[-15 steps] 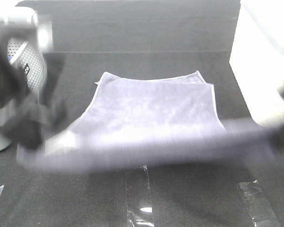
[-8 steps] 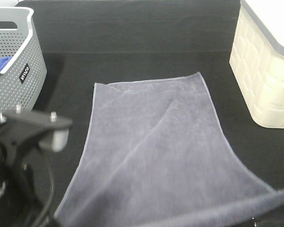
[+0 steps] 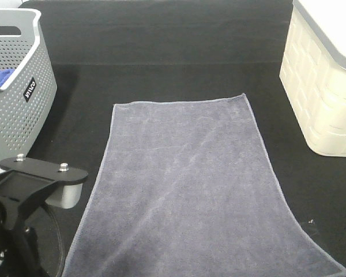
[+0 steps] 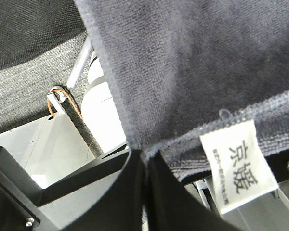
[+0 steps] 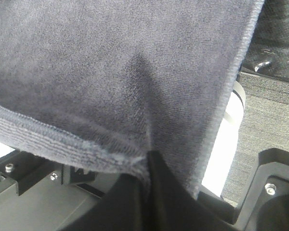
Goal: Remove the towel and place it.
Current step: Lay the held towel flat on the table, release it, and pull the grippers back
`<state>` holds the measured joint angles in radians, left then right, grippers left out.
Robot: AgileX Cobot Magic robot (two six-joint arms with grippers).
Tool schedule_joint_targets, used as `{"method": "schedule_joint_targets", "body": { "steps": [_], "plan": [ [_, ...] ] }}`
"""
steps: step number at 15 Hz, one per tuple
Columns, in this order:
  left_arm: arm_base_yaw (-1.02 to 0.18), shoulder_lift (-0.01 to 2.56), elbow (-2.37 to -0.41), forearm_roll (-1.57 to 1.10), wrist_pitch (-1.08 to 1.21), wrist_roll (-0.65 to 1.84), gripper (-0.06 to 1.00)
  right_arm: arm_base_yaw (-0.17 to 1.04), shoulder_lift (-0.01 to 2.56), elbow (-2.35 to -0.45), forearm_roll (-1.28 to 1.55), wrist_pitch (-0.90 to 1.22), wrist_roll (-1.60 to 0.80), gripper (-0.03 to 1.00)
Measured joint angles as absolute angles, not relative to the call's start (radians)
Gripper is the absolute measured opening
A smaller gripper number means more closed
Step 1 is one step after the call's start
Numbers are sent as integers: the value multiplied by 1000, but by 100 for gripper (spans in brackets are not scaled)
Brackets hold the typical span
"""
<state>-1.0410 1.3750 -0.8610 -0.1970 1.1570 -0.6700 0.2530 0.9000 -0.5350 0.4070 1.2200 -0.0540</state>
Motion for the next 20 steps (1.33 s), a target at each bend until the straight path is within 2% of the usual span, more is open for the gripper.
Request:
{"method": "schedule_joint_targets", "body": {
  "steps": [1, 2, 3, 4, 5, 6, 7, 8, 11, 15, 17, 20],
  "plan": [
    [-1041, 1375, -861, -201, 1160, -675, 5, 253, 900, -535, 407, 1220, -51, 0],
    [-1041, 1375, -861, -201, 1169, -685, 17, 253, 900, -535, 398, 1220, -47, 4],
    [-1041, 1375, -857, -199, 1182, -690, 32, 252, 900, -535, 388, 1220, -47, 12],
    [-1041, 1375, -855, -196, 1202, -693, 49, 251, 900, -535, 380, 1220, -45, 25],
    [-1041, 1375, -855, -196, 1204, -693, 63, 251, 900, -535, 371, 1220, -44, 44],
    [-1041, 1375, -855, -196, 1205, -693, 70, 251, 900, -535, 368, 1220, -44, 60],
    [-1041, 1375, -855, -196, 1206, -693, 73, 251, 900, -535, 366, 1219, -44, 71],
    [-1041, 1375, -855, -195, 1206, -693, 74, 251, 900, -535, 366, 1219, -44, 78],
    [-1041, 1375, -855, -187, 1207, -693, 74, 251, 900, -535, 366, 1219, -44, 80],
    [-1017, 1375, -855, -11, 1191, -701, 74, 251, 905, -548, 346, 1216, -46, 80],
    [-918, 1375, -859, 67, 1118, -705, 74, 251, 952, -615, 335, 1187, -47, 79],
    [-708, 1376, -944, 86, 948, -608, 74, 251, 1108, -811, 244, 1119, -48, 74]
  ]
}}
